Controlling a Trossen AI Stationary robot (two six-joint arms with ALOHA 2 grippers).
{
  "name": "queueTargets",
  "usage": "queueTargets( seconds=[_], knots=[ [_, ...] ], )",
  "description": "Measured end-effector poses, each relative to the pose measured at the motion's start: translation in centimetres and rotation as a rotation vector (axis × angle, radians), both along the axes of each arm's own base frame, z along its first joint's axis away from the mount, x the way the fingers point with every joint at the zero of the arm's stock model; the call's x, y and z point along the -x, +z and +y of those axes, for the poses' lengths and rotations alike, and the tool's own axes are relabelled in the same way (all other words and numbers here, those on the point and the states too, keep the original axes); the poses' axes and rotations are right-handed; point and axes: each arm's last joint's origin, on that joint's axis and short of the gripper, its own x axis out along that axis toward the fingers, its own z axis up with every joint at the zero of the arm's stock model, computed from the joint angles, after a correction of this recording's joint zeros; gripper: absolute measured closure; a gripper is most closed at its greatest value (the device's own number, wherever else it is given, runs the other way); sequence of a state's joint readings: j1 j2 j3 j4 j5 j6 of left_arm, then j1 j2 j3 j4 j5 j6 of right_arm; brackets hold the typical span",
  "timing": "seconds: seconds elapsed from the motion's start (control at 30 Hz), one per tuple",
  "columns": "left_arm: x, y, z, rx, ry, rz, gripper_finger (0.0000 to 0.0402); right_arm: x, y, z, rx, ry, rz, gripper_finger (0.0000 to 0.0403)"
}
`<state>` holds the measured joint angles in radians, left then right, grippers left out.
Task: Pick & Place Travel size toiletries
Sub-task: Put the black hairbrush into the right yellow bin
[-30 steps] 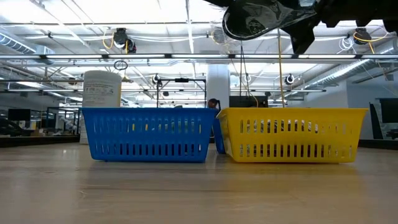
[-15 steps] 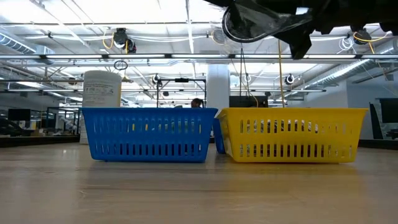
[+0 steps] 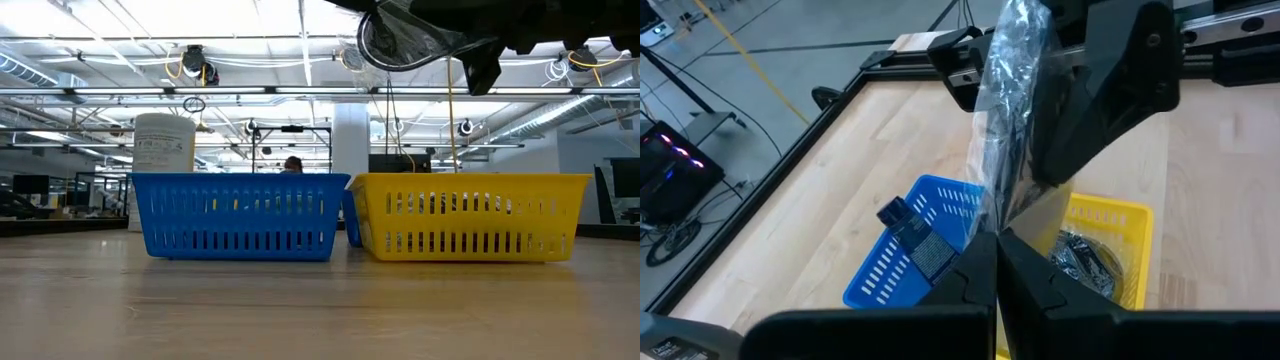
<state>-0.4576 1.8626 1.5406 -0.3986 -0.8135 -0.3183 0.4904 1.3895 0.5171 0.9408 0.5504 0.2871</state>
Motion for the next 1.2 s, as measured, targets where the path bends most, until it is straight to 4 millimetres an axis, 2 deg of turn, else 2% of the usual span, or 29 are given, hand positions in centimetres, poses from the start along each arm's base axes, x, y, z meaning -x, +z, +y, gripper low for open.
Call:
queueTargets(
  seconds=[0.2,0.23,0.53,0.8,1.2],
  knots=[
    [0.0,0.0,0.0,-0.001,0.000,0.001,0.0401,0.0,-0.1,0.0,0.025,0.005,0.013,0.0378],
    [0.0,0.0,0.0,-0.001,0.000,0.002,0.0401,0.0,-0.1,0.0,0.035,0.006,0.015,0.0382],
    [0.0,0.0,0.0,-0.009,-0.006,0.007,0.0395,0.0,-0.5,0.1,0.047,0.008,0.049,0.0380],
    [0.0,0.0,0.1,-0.019,-0.010,0.009,0.0351,0.1,-1.2,0.1,0.050,0.008,0.112,0.0381],
    [-0.4,0.0,0.9,-0.020,0.012,0.011,0.0282,0.9,-2.3,1.1,0.022,0.063,0.214,0.0381]
  ],
)
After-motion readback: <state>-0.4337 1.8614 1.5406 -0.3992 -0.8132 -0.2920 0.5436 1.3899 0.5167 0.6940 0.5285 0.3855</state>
